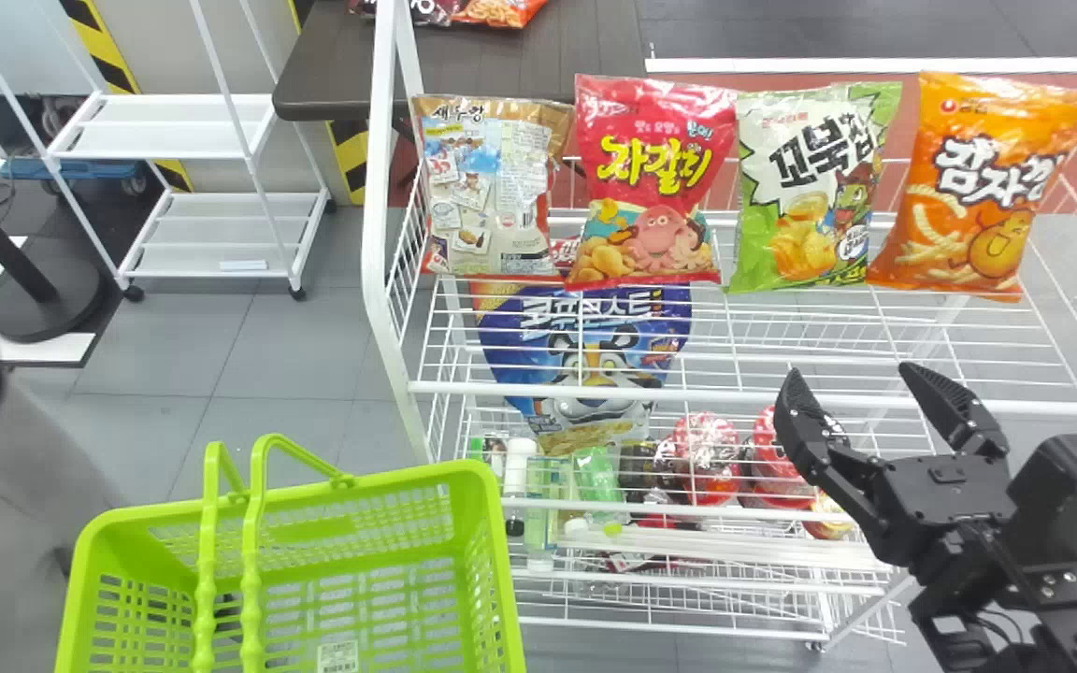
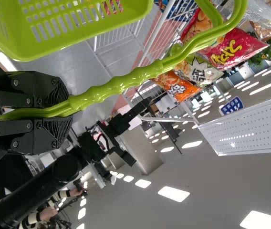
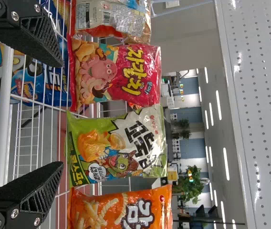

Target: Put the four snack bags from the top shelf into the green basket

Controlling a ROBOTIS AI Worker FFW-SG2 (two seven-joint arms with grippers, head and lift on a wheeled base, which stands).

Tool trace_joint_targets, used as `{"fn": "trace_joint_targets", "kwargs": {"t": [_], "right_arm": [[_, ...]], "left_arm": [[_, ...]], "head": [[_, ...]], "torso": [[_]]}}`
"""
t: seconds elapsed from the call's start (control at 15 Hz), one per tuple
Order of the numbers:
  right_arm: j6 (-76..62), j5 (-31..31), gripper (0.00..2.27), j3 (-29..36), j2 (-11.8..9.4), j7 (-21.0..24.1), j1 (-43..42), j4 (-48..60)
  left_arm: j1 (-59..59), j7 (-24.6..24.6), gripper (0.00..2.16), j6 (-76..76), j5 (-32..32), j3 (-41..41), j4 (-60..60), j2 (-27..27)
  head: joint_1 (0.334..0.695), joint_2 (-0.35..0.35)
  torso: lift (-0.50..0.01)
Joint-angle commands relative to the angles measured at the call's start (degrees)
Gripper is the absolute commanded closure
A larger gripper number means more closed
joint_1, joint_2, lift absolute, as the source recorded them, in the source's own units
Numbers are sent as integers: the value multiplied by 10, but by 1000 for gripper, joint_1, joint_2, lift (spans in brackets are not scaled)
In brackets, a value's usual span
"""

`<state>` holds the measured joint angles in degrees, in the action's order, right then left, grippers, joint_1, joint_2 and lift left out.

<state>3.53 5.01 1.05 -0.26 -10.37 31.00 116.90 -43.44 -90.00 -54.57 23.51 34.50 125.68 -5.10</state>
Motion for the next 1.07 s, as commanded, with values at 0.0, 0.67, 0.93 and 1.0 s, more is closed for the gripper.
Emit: {"fn": "trace_joint_targets", "kwargs": {"t": [0.0,0.67,0.93,1.0], "right_arm": [[6,0,76,-2,3,0,-2,0],[105,-21,76,-47,3,1,-75,-11],[184,-32,80,-116,3,5,-191,-80],[196,-34,80,-140,3,11,-222,-102]], "left_arm": [[-1,-6,2148,-1,1,-1,0,0],[-4,-6,2148,-2,6,-1,0,-3],[-9,-6,2148,-1,7,2,0,-3],[-9,-6,2148,-2,8,3,0,-3]], "head": [[695,52],[695,85],[695,175],[695,194]], "torso": [[0],[0],[0],[0]]}}
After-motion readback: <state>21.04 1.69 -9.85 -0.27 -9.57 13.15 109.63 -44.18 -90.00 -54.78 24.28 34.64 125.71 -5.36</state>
